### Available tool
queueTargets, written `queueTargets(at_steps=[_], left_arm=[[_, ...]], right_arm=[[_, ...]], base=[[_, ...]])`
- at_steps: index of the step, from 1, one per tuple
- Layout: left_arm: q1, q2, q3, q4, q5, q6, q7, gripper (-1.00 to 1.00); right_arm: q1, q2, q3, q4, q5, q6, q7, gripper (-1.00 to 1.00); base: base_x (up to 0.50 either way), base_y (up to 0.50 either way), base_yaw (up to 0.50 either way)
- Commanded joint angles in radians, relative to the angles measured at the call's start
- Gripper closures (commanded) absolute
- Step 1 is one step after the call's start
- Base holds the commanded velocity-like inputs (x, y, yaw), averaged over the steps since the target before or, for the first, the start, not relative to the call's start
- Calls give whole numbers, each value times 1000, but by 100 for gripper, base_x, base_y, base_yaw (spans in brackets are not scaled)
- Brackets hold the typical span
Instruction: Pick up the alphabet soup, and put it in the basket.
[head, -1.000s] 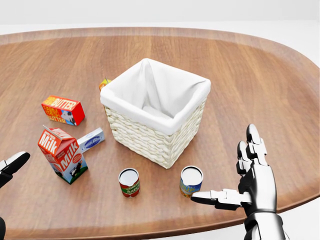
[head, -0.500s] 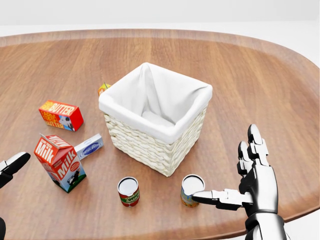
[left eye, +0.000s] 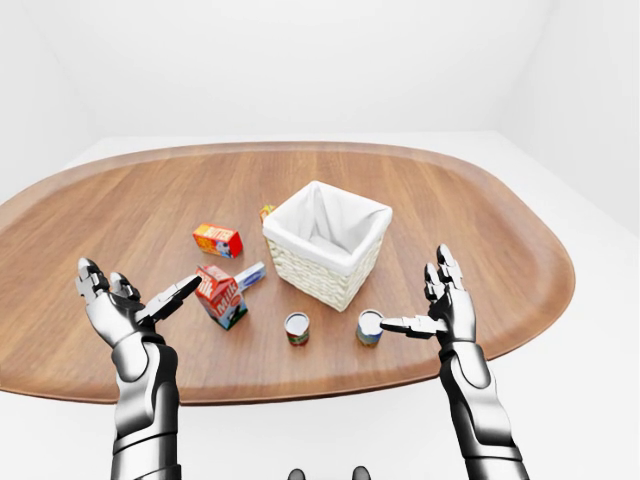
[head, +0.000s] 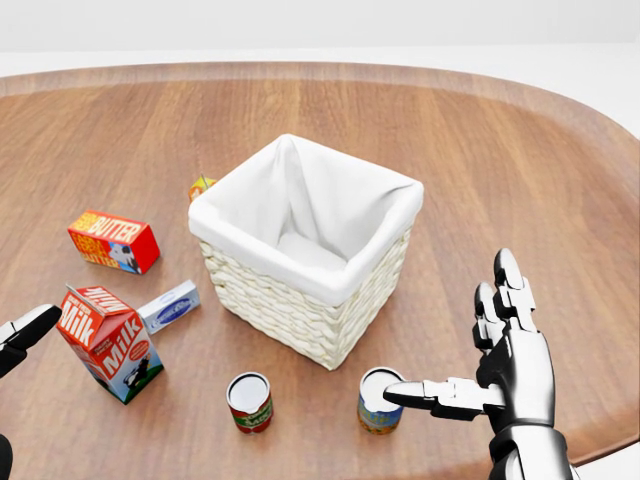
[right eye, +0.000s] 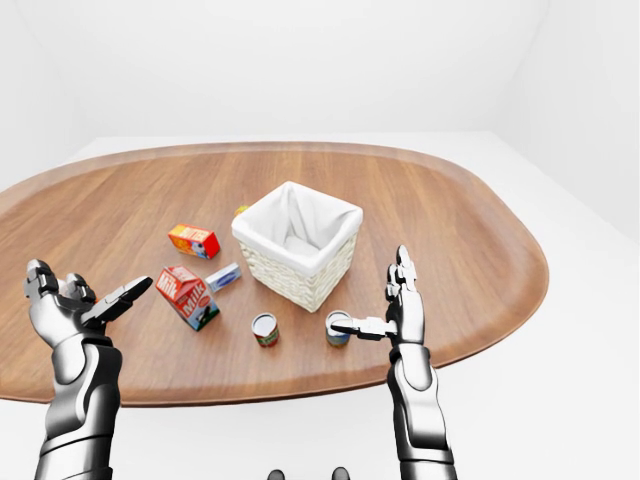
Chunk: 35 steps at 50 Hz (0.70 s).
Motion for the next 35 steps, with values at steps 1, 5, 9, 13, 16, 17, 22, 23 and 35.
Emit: queueTargets(at_steps=[1,5,9,13,16,17,22,23,35], left_arm=[[-1,0,0,1,0,0,2,-100],[2,0,1,-8,-1,0,3,-100],[-2,1,1,4,0,0,0,-100],[0,0,0,-1,-1,0,1,-100],[-3,0,0,8,0,0,-2,-100],[0,1,0,0,0,0,1,-100],[-1,0,1,2,1,0,-2,-100],[-1,0,0,2,1,0,-2,-100],[2,-1,0,-6,2,0,-1,-100]], right_arm=[[1,0,0,0,1,0,0,-100],[3,0,1,-9,1,7,-1,-100],[2,0,1,-4,0,4,1,-100],[2,0,3,-6,-2,7,0,-100],[0,-1,2,1,-3,3,2,-100],[0,-1,2,0,-5,4,1,-100],[4,-1,3,-10,-13,8,-4,-100],[4,-1,4,-9,-14,8,-4,-100],[-1,-1,0,8,-10,-1,0,-100]], base=[[8,-6,0],[8,-6,0],[8,-6,0],[8,-5,0],[8,-3,0],[8,0,0],[8,0,0],[8,0,0],[8,0,0]])
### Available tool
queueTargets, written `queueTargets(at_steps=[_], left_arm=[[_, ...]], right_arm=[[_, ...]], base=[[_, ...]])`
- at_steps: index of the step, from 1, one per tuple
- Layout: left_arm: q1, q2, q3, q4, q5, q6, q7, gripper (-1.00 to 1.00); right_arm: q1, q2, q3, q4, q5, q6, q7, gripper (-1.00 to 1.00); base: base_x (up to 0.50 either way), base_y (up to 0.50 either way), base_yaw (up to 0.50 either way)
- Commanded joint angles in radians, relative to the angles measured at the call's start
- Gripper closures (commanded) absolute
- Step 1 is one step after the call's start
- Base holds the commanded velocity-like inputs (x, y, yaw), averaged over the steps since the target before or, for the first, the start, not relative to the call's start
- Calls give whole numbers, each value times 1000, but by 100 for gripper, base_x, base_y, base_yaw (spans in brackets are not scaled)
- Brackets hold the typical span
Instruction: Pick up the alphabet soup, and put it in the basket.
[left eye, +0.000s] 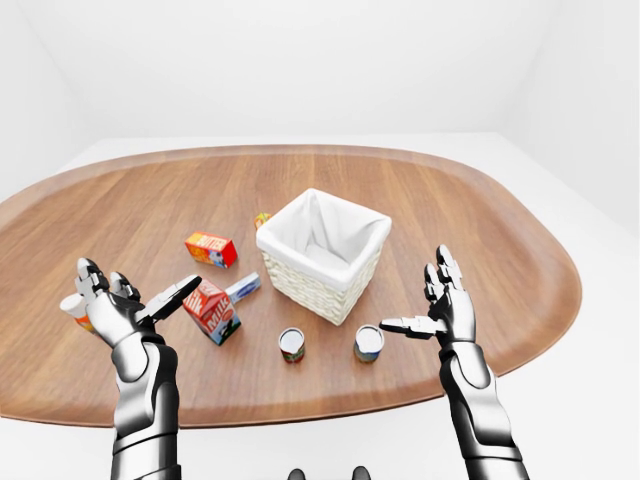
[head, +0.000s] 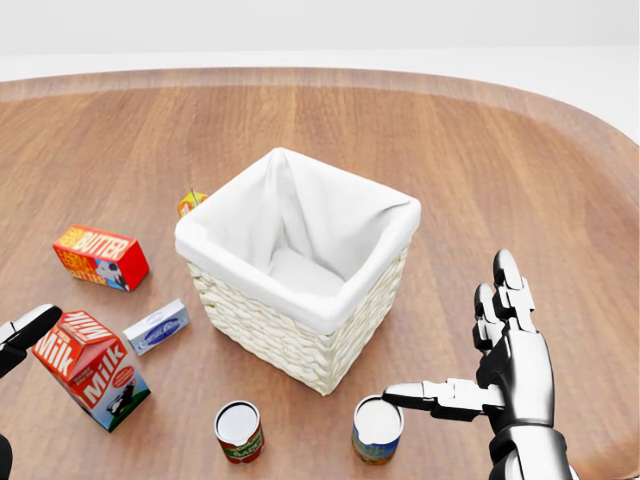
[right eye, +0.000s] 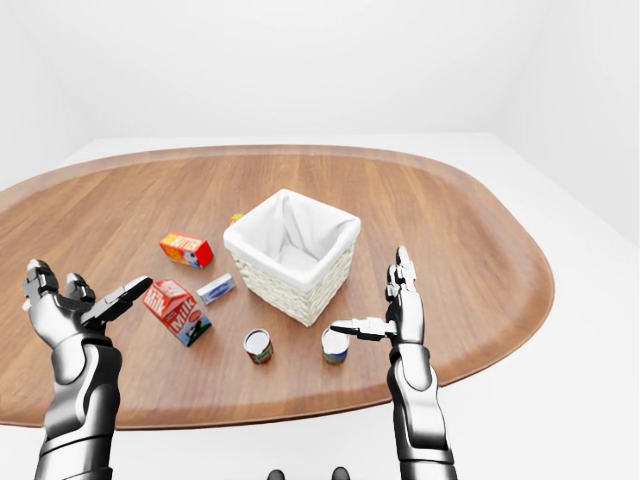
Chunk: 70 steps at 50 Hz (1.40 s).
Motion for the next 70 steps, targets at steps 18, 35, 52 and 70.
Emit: queueTargets(at_steps=[18,35,52,70], left_arm=[[-3,1,0,7,0,0,0,-100],[-3,2,-2,9,1,0,1,-100],[-1,1,-2,7,4,0,-1,-100],[-1,0,-1,3,3,0,1,-100]], right_arm=[[-2,1,1,3,5,2,4,-100],[0,0,3,0,5,5,6,-100],[1,1,5,-1,2,8,9,-100],[-6,0,3,16,4,0,10,-100]], base=[[8,0,0],[8,0,0],[8,0,0],[8,0,0]])
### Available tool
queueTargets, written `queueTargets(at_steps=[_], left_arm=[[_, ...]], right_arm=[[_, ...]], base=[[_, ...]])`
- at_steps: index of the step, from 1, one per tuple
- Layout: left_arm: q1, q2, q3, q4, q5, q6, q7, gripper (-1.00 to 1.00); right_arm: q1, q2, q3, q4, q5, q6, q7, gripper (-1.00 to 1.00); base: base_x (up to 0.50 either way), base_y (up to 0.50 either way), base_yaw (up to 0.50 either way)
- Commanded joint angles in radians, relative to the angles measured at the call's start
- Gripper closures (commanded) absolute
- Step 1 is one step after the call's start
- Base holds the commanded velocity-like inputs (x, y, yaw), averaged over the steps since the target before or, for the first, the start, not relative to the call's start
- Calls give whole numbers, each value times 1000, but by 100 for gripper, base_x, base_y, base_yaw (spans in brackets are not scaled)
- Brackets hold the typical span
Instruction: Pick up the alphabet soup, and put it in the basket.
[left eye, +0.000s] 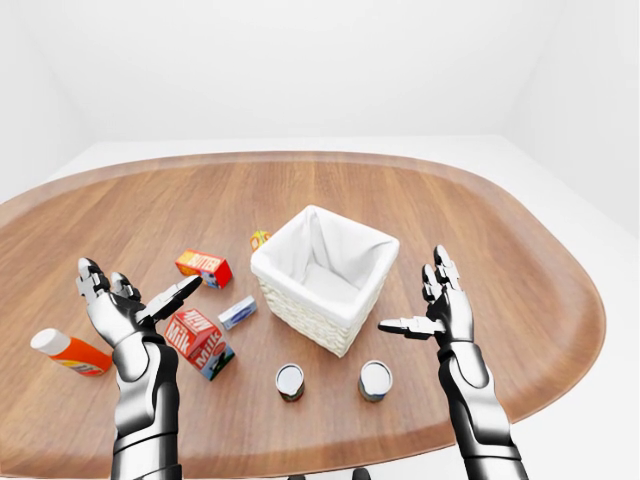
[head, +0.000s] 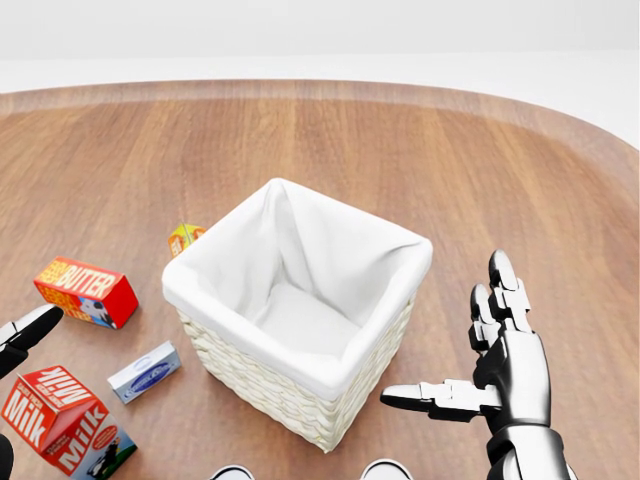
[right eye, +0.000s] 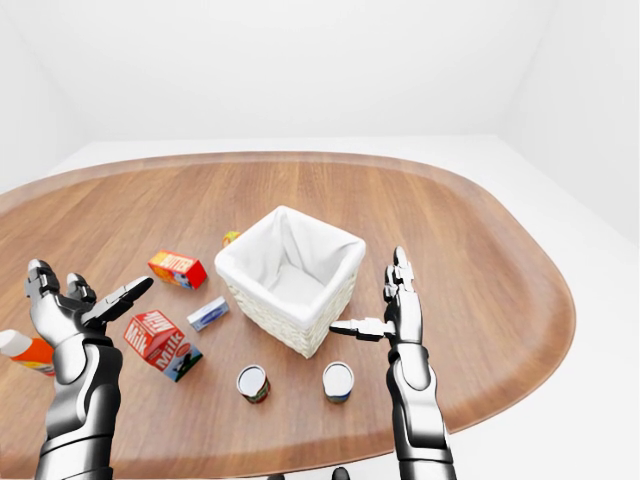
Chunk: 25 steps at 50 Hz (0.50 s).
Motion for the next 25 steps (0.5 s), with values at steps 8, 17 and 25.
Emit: queueTargets(at_steps=[8,17,25], left_arm=[[0,1,0,3,-1,0,-1,-100],[-2,1,1,9,-1,0,-4,-100],[-1,1,-1,2,0,0,-1,-100]], right_arm=[[-4,-1,-3,12,3,-6,1,-100],[-1,0,0,0,2,3,-2,-100],[-5,-2,-1,8,3,1,1,-100]], base=[[8,0,0],[8,0,0],[8,0,0]])
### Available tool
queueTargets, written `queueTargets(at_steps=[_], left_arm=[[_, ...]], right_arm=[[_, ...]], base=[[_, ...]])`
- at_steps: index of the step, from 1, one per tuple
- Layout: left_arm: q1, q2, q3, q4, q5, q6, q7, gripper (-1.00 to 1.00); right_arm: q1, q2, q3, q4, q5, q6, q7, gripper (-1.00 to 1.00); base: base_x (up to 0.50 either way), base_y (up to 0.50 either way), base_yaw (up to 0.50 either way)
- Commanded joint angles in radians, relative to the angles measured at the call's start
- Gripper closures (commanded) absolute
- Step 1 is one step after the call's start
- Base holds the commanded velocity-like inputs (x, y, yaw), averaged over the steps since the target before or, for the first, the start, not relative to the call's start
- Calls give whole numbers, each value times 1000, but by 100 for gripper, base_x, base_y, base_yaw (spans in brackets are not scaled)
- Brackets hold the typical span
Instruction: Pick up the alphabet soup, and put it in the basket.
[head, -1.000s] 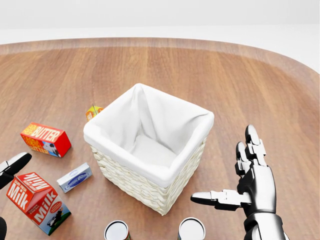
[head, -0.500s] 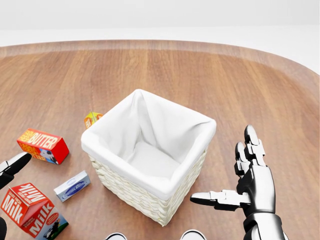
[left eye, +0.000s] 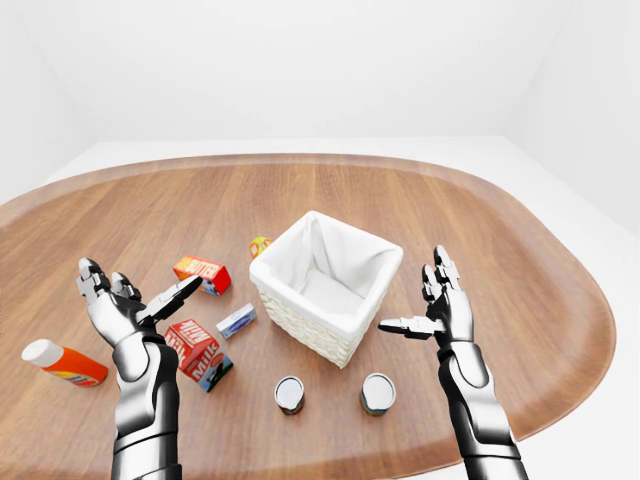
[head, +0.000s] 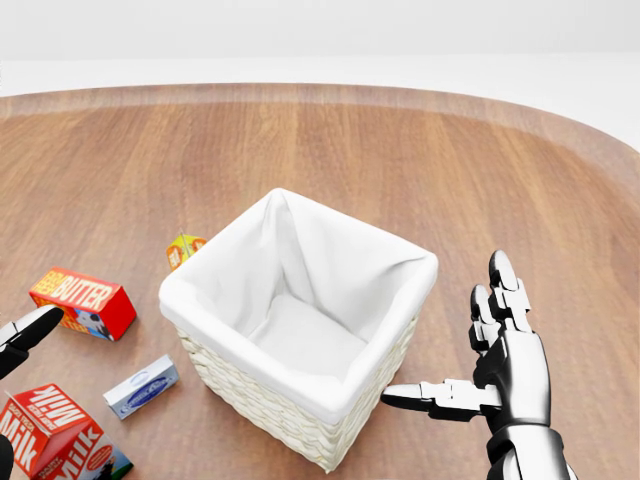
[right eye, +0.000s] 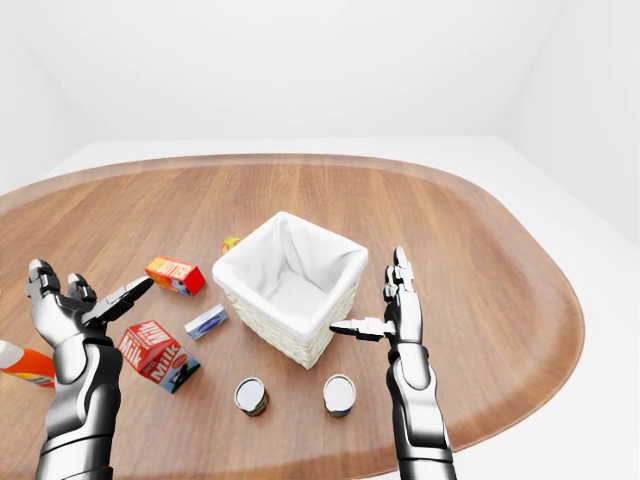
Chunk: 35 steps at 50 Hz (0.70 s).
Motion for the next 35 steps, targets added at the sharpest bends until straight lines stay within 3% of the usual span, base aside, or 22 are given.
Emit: queueTargets(at_steps=[1,22,27,35], left_arm=[[1,1,0,-4,1,0,2,-100],[4,-1,0,-8,2,0,2,-100],[4,-2,0,-10,3,0,2,-100],[4,-3,0,-8,4,0,0,-100]], right_arm=[[-1,0,0,-2,1,5,0,-100],[5,0,-1,-16,4,14,-4,-100],[5,-1,-3,-6,1,1,0,-100],[8,-10,11,-2,-29,34,26,-100]], base=[[9,0,0],[7,0,0],[0,0,0],[0,0,0]])
